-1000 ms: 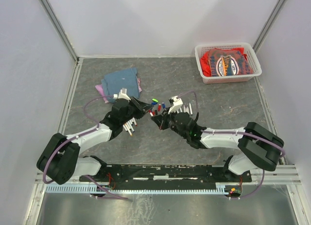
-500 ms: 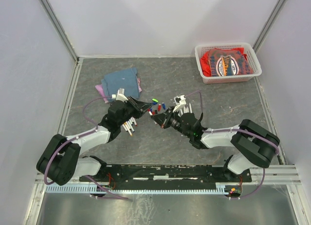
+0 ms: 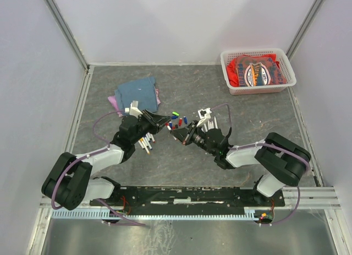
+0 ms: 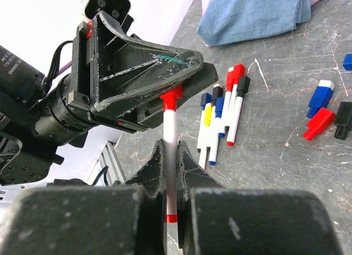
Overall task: Open the pen caps
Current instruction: Open the pen cap from the pen.
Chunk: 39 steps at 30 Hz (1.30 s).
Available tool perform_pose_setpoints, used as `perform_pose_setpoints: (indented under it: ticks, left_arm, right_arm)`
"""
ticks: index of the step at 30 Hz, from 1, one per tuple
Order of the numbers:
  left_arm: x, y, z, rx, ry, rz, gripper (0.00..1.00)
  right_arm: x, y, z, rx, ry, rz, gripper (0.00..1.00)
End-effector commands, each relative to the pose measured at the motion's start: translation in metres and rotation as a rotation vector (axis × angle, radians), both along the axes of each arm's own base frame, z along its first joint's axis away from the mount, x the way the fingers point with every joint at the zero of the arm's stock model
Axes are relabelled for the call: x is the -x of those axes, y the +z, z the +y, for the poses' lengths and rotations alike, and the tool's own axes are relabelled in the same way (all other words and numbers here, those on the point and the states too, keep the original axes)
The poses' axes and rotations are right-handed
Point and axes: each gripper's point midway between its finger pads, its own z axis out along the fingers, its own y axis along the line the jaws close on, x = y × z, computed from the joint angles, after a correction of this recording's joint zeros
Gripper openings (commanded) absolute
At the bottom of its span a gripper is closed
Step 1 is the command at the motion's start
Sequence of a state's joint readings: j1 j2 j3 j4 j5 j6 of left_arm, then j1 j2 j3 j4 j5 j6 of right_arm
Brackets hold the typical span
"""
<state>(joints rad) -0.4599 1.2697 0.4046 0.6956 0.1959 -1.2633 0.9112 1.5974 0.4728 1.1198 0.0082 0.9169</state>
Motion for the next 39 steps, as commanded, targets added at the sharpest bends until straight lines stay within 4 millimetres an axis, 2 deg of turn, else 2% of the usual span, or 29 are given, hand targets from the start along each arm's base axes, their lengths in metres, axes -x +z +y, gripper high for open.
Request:
perform_pose_setpoints:
  ticks: [1, 4, 8, 12, 15, 20, 27, 31, 39]
  left_arm:
    - [-0.037, 0.054, 0.026, 0.095, 0.178, -0.104, 0.03]
    - [-0.042, 0.040, 0.030, 0.029, 0.205, -0.027, 0.03]
    - [-0.045, 0.022, 0.034, -0.036, 0.247, 0.070, 0.03]
    - [-0.048, 0.018, 0.036, -0.063, 0.276, 0.110, 0.03]
    - [-0.051, 0.021, 0.032, -0.072, 0.266, 0.103, 0.03]
    - [-0.054, 0.009, 0.035, -0.202, 0.261, 0.091, 0.03]
    - [-0.053, -0.027, 0.038, -0.433, 0.186, 0.099, 0.03]
    - [-0.050, -0.048, 0.031, -0.533, 0.129, 0.126, 0.03]
    - [-0.052, -0.059, 0.029, -0.695, 0.082, 0.116, 0.03]
  right_arm:
    - [0.018, -0.038, -0.008, 0.221, 0.040, 0.027, 0.01]
    - [0.020, -0.045, -0.011, 0.416, 0.006, -0.019, 0.01]
    - [0.019, -0.058, -0.016, 0.575, -0.041, -0.045, 0.01]
    - [0.021, -0.079, -0.020, 0.716, -0.074, -0.067, 0.01]
    - [0.021, -0.087, -0.024, 0.740, -0.098, -0.069, 0.01]
    - [0.021, -0.072, -0.041, 0.739, -0.145, -0.062, 0.01]
    - [0.016, -0.056, -0.071, 0.770, -0.234, -0.045, 0.01]
    - [0.006, -0.055, -0.087, 0.782, -0.299, -0.017, 0.01]
    - [-0.018, -0.067, -0.103, 0.873, -0.377, 0.017, 0.01]
